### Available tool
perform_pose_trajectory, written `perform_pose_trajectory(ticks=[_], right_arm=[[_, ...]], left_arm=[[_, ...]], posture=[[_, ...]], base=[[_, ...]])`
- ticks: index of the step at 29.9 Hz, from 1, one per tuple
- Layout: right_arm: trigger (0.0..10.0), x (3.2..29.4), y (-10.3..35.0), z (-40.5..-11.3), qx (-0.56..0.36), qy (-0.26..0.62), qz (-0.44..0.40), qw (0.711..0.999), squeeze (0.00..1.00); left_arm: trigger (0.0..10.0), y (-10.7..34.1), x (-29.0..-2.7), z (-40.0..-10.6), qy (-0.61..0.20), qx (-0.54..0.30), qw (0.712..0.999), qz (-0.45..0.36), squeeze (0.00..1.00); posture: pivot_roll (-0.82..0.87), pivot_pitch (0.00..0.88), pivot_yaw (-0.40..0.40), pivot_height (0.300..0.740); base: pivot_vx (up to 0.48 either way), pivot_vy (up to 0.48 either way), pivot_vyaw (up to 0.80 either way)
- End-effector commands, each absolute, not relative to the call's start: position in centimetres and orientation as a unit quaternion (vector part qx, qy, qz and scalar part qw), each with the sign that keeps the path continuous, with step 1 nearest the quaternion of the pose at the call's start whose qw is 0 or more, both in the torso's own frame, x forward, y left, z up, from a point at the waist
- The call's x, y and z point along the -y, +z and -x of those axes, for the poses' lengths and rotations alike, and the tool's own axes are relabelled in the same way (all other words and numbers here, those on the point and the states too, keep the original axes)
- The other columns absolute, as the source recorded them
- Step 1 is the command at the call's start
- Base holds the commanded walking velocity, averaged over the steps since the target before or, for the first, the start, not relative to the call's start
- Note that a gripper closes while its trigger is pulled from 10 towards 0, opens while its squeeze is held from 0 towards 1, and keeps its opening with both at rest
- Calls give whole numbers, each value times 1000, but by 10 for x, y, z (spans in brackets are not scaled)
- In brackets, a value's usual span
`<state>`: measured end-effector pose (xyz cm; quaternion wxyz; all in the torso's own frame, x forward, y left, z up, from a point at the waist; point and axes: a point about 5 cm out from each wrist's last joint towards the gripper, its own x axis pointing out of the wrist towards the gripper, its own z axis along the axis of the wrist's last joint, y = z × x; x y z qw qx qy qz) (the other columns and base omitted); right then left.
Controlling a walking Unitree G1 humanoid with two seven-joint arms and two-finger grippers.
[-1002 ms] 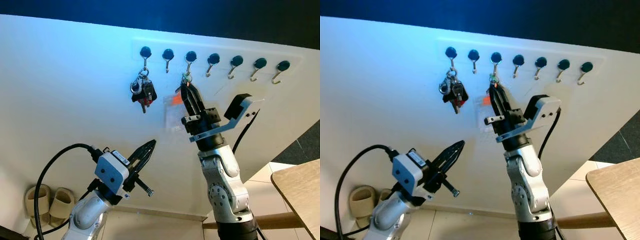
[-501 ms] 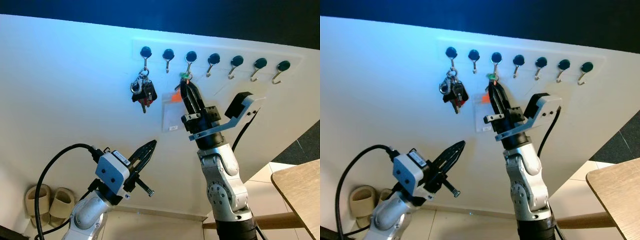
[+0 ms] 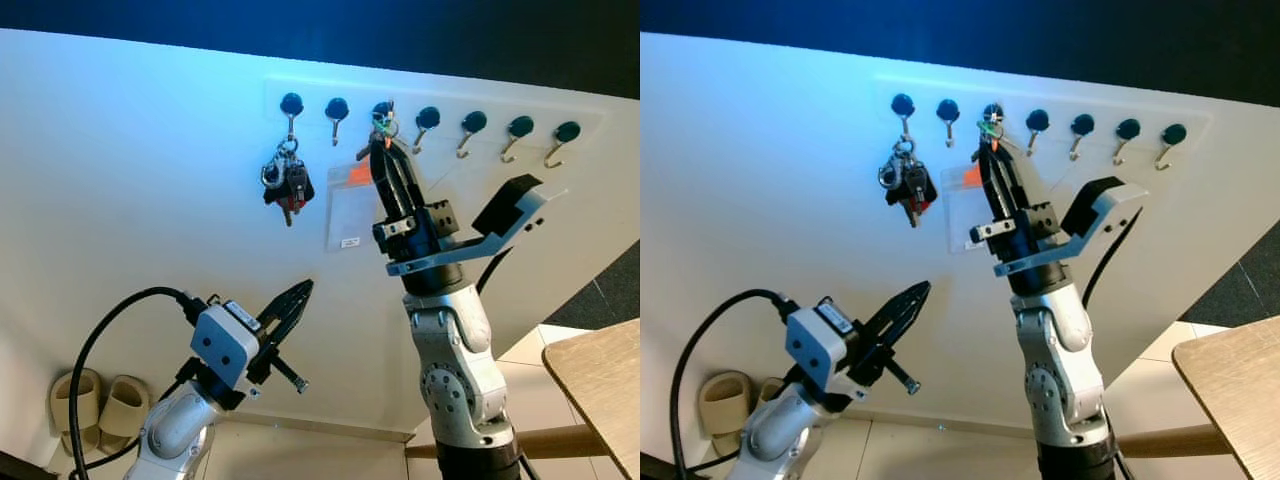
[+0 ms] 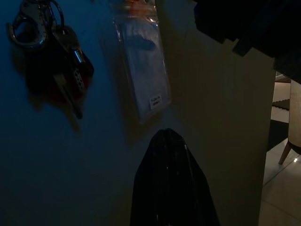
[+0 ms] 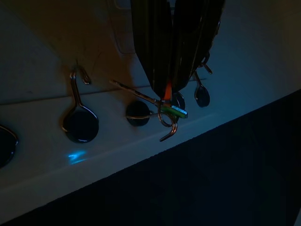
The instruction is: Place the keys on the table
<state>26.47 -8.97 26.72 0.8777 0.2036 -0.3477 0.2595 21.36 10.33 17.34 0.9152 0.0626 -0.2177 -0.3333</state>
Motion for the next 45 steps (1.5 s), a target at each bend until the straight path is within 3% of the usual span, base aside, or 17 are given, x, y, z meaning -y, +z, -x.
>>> perform_pose_trajectory(ticks=[1,24,45], right_arm=[[0,91,269,-260,354,260,-206,874,0],[0,80,285,-241,370,290,-222,854,0],[0,91,306,-256,378,253,-258,853,0]], left_arm=[[10000,175,-103,-210,-342,217,912,-70,0],[10000,175,-104,-210,-343,215,912,-71,0],[10000,175,-103,-209,-346,214,910,-77,0]], posture=[[78,117,-75,740],[78,129,-73,740],[80,133,-74,740]], base=[[0,0,0],[0,0,0],[0,0,0]])
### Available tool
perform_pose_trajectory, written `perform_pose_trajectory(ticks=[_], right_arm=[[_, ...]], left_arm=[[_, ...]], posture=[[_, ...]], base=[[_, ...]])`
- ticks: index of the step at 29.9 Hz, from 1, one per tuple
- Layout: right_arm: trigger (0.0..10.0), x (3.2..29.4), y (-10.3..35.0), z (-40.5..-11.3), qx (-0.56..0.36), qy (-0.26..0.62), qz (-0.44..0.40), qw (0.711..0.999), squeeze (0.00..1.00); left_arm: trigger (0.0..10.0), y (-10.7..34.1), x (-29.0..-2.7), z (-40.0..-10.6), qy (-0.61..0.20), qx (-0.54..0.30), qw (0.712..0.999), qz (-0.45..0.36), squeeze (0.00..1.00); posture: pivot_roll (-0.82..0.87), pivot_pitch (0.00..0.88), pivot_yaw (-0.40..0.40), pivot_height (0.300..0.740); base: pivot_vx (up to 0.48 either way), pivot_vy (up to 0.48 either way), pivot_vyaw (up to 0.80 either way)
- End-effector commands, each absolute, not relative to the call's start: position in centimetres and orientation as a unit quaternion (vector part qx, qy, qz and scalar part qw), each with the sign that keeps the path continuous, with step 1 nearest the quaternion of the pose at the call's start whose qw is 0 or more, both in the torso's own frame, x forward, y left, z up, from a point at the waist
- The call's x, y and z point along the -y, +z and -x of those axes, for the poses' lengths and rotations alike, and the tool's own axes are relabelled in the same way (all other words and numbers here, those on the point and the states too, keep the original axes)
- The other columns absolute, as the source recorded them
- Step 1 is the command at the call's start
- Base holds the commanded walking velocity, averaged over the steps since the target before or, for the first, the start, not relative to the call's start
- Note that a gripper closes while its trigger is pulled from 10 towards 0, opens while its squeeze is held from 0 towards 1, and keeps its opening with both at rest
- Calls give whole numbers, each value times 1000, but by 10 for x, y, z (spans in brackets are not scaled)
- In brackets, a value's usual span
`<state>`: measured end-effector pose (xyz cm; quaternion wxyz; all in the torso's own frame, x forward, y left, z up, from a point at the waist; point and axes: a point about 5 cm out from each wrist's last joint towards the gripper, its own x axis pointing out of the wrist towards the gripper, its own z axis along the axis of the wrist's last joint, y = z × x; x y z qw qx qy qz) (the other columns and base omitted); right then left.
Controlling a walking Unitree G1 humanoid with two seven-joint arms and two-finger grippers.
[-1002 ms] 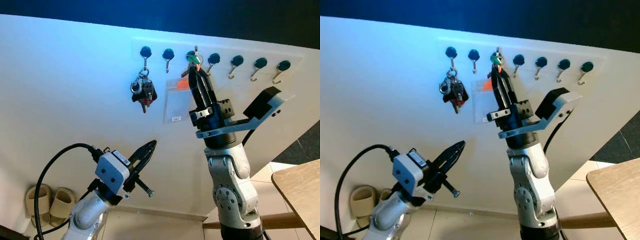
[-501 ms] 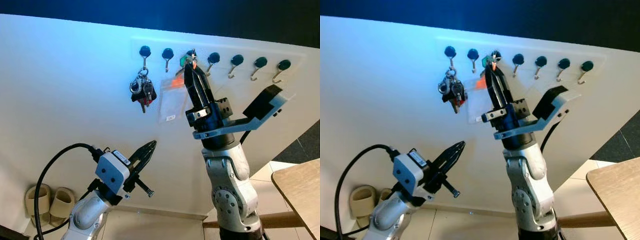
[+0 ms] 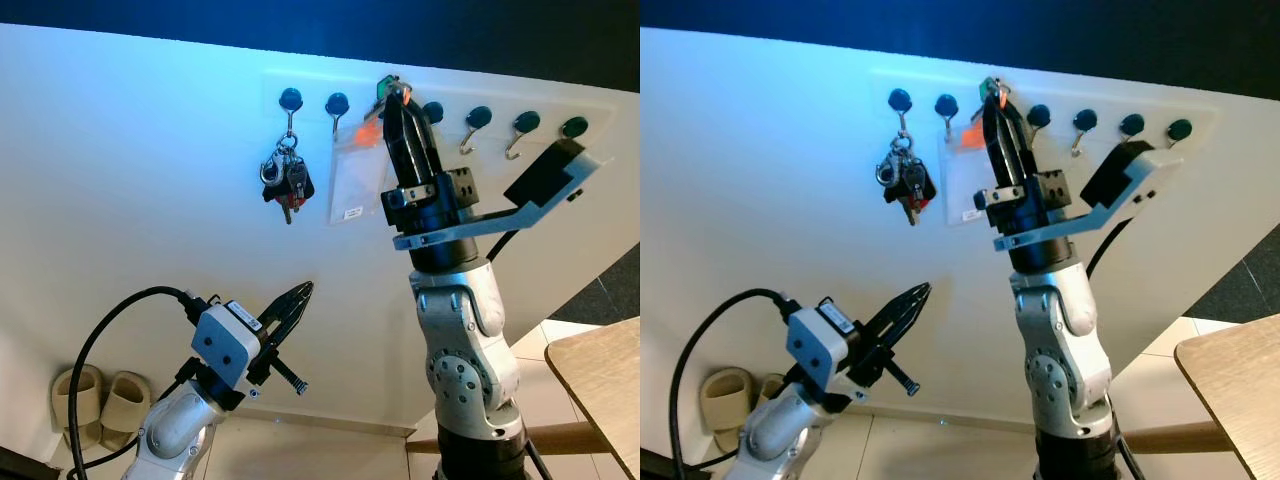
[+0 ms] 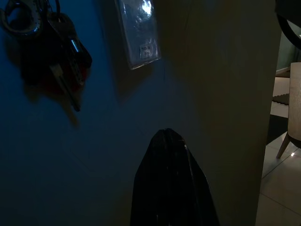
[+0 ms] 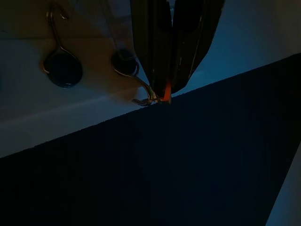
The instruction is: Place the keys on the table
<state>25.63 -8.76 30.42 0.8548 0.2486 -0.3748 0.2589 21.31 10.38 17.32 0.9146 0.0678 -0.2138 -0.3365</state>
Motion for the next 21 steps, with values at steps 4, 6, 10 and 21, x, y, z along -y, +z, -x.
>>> perform_pose_trajectory(ticks=[4,6,10,21], right_arm=[[0,91,310,-255,383,254,-262,849,0],[0,91,309,-255,380,256,-262,850,0],[0,89,306,-253,374,261,-263,850,0],[0,91,290,-251,350,255,-254,865,0]], left_arm=[[10000,175,-103,-209,-346,214,910,-77,0],[10000,175,-103,-209,-346,214,910,-78,0],[10000,175,-103,-210,-345,214,910,-78,0],[10000,176,-103,-210,-345,215,910,-78,0]], posture=[[80,133,-75,740],[80,134,-74,740],[82,135,-75,740],[77,147,-71,740]], base=[[0,0,0],[0,0,0],[0,0,0],[0,0,0]])
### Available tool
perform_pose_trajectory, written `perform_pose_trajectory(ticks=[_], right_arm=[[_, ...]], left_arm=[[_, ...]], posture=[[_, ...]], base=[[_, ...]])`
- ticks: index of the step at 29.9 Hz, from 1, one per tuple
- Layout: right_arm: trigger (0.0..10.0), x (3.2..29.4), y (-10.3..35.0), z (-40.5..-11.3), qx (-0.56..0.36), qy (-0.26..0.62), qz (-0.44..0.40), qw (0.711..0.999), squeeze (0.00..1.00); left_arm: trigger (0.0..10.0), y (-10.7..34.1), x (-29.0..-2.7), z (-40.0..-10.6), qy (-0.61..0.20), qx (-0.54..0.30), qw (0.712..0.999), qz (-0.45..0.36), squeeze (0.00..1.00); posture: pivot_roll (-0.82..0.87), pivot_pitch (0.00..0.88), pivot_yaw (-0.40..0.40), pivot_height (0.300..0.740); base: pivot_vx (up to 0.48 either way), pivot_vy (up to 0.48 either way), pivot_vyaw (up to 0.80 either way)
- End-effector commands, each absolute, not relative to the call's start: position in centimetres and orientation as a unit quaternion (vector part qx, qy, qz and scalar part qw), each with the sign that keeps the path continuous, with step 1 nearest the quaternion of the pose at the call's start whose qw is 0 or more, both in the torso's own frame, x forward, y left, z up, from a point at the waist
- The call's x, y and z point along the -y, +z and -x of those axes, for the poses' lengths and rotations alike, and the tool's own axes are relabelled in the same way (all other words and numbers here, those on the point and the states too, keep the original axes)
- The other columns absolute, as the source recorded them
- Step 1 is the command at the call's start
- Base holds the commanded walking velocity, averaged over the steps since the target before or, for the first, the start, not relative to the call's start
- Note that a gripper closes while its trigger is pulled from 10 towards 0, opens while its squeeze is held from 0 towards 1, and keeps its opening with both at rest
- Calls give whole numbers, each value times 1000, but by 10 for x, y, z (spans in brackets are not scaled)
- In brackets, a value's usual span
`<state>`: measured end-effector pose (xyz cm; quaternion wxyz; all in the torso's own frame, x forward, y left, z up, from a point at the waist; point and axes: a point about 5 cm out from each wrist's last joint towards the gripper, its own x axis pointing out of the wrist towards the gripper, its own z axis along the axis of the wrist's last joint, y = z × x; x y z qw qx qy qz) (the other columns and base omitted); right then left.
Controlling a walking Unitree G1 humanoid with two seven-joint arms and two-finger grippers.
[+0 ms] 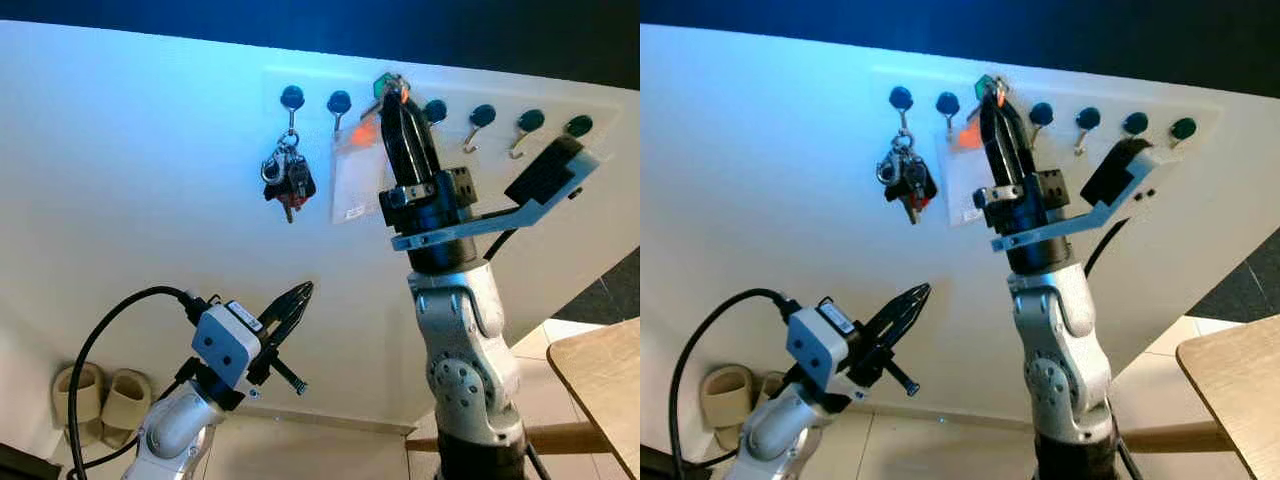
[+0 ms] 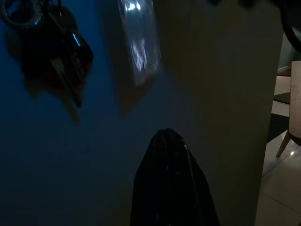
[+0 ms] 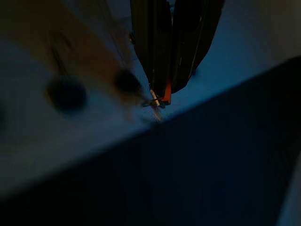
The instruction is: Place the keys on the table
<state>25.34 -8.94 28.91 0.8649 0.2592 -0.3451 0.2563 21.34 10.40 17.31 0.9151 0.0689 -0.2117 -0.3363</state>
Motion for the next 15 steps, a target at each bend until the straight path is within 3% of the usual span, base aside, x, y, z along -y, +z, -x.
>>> perform_pose_trajectory(ticks=[1,15], right_arm=[[0,92,288,-251,347,254,-253,867,0],[0,99,270,-249,326,246,-237,881,0]], left_arm=[[10000,176,-103,-210,-345,215,910,-78,0],[10000,177,-102,-211,-348,217,909,-77,0]], posture=[[77,147,-71,740],[74,148,-68,740]], base=[[0,0,0],[0,0,0]])
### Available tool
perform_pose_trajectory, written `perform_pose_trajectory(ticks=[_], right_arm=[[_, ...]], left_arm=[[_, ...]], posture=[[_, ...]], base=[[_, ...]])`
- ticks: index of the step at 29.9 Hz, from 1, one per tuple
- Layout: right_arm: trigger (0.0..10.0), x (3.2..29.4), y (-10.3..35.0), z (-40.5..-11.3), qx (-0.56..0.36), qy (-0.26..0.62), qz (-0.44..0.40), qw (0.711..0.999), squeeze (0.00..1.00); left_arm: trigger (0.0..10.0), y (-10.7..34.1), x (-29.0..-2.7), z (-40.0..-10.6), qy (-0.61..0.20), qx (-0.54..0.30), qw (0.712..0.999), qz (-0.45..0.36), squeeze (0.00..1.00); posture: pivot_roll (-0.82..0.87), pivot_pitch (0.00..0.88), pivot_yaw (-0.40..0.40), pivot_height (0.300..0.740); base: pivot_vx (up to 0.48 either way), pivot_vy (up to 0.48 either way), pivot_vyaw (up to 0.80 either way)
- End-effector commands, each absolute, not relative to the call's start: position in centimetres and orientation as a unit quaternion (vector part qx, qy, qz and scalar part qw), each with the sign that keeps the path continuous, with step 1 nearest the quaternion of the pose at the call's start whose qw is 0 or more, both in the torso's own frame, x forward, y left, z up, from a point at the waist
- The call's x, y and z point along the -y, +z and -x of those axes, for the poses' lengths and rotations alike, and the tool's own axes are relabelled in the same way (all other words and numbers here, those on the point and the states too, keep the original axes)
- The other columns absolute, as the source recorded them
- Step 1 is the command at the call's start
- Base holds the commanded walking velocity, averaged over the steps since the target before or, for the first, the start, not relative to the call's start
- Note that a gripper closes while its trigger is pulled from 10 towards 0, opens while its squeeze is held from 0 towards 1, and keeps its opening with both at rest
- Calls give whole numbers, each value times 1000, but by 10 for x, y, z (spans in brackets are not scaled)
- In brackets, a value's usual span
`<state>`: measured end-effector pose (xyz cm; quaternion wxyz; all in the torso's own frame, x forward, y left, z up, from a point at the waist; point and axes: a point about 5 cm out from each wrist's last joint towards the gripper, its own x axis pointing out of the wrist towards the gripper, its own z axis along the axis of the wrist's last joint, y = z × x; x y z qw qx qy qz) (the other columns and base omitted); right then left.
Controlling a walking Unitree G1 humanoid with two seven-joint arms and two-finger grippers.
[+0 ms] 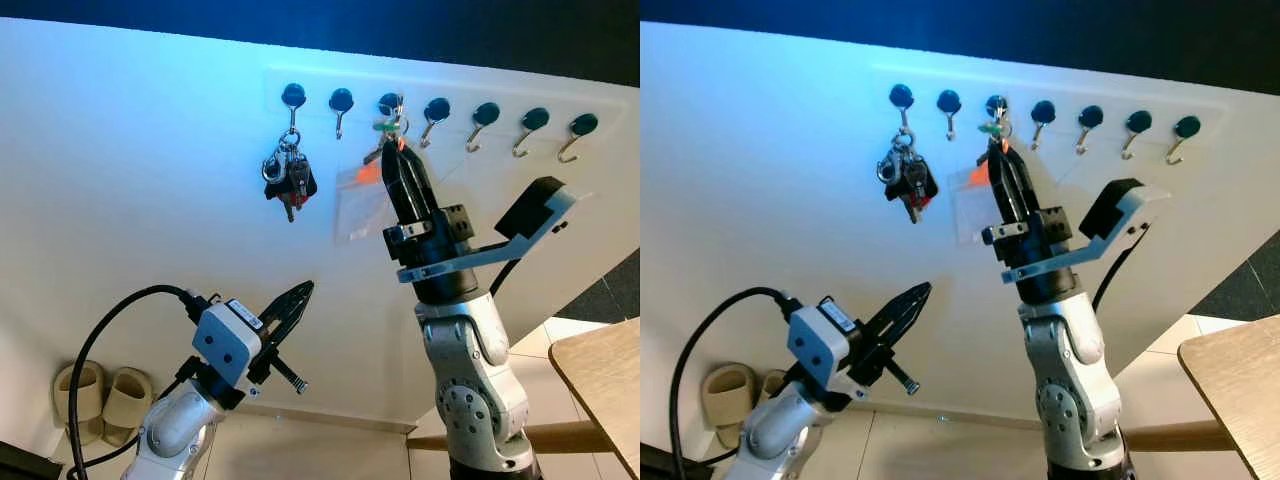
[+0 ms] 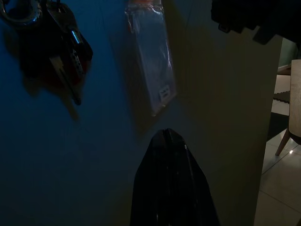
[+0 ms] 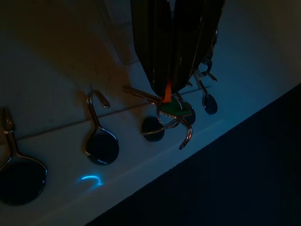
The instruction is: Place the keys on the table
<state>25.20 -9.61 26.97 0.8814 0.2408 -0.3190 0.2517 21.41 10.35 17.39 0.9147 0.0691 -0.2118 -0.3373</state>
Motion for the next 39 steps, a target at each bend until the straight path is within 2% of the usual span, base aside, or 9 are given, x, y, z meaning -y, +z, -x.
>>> perform_pose_trajectory(ticks=[1,10,11,15,26,27,30,32,39], right_arm=[[0,98,268,-249,323,248,-235,882,0],[0,101,224,-252,242,245,-210,915,0],[745,101,215,-253,218,243,-207,922,0],[2078,100,200,-255,179,244,-203,931,0],[3059,99,212,-262,211,246,-203,924,0],[4000,98,214,-264,213,247,-202,924,0],[4431,97,215,-267,211,249,-199,924,0],[5922,92,214,-277,194,248,-191,930,0],[5451,89,214,-286,180,242,-190,934,0]], left_arm=[[10000,177,-102,-210,-349,216,909,-77,0],[10000,176,-100,-209,-354,215,907,-79,0],[10000,175,-99,-209,-355,214,907,-79,0],[10000,175,-100,-209,-356,215,906,-80,0],[10000,176,-99,-210,-358,215,905,-82,0],[10000,176,-99,-210,-358,215,905,-81,0],[10000,176,-99,-210,-358,215,905,-81,0],[10000,176,-98,-210,-359,215,905,-81,0],[10000,175,-98,-209,-359,214,905,-82,0]], posture=[[73,147,-67,740],[71,139,-68,740],[71,136,-67,740],[73,133,-67,740],[70,135,-64,740],[70,135,-64,740],[69,136,-63,740],[70,139,-64,740],[74,142,-66,740]], base=[[0,0,0],[0,0,0],[0,0,0],[0,0,0],[0,0,0],[0,0,0],[0,0,0],[0,0,0],[0,0,0]])
